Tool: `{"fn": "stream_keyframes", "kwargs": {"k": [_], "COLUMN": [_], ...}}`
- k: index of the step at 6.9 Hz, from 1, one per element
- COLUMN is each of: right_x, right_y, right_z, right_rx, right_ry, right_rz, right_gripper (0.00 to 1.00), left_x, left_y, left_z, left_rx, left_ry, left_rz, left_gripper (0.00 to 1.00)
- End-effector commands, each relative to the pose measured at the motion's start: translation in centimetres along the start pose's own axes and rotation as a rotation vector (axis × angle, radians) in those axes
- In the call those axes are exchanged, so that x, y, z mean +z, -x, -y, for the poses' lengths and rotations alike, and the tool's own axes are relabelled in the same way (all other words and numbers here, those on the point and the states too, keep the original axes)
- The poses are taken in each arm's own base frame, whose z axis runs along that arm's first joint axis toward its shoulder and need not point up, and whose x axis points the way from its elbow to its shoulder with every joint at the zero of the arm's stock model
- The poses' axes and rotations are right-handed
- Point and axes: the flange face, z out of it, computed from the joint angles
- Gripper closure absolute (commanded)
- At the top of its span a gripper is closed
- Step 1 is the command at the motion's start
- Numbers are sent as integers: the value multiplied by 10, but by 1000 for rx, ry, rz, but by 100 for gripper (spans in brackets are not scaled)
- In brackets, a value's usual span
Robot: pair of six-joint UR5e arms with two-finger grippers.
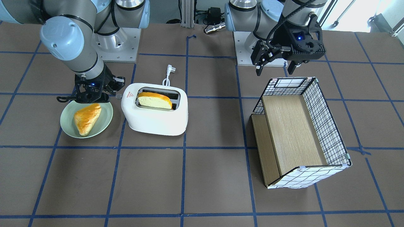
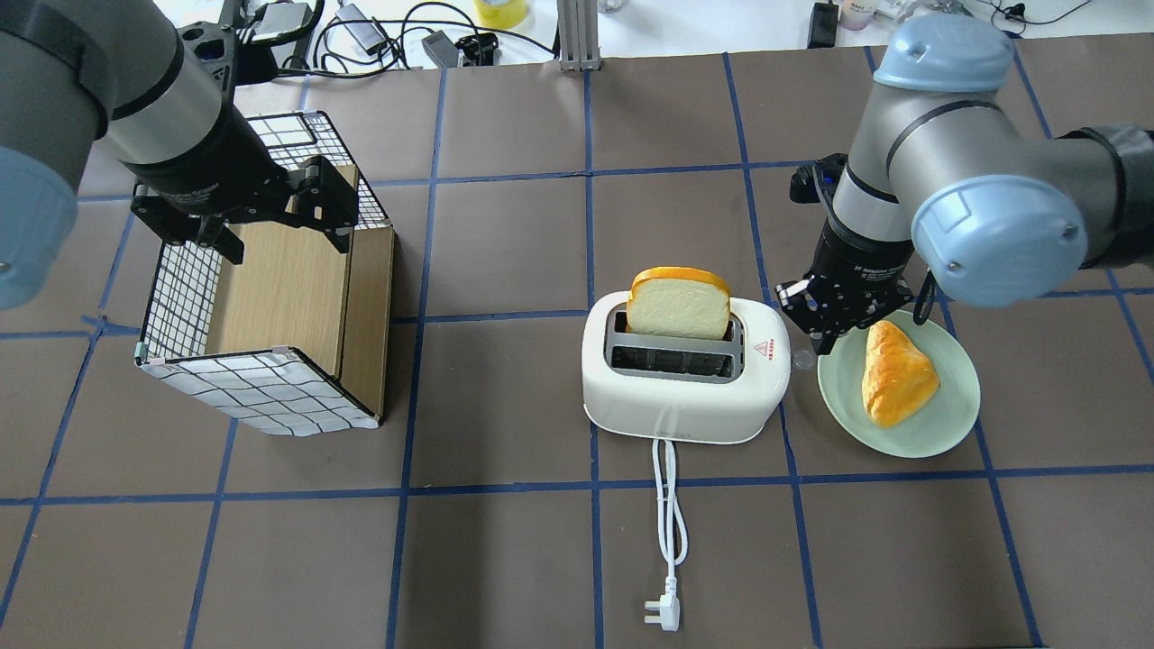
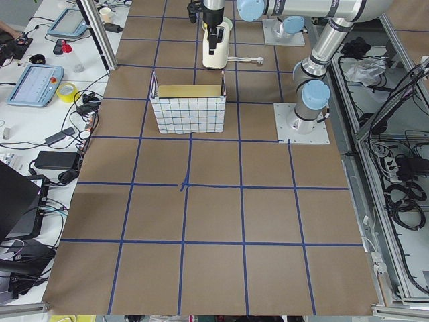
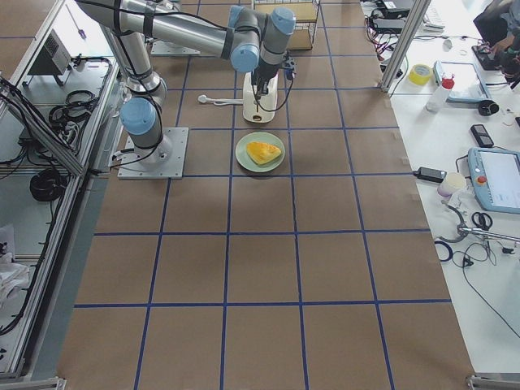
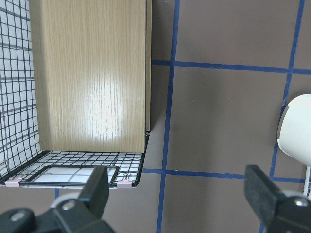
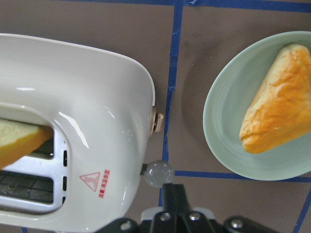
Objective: Press toaster with right arm
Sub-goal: 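Lower the right gripper toward the toaster's side lever beside the plate, then swing the right gripper around to align with the toaster's lever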
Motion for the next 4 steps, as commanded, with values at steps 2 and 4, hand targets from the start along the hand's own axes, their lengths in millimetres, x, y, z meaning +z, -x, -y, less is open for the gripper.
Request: {"fn": "stream_keyframes", "kwargs": {"k": [2,4], "right_x": [7,0], "right_y": [-2,-18], "right_z": [1,6], "right_rx": [1,-40], "right_ry": [3,-27], "right_rz": [17,129], "right_gripper": [100,100], "left_x": [0,0], "left_y": [0,0], "left_z": [0,0], "left_rx": [0,0], "left_ry": [0,0], "left_rz": [0,0], "left_gripper": [0,0]}}
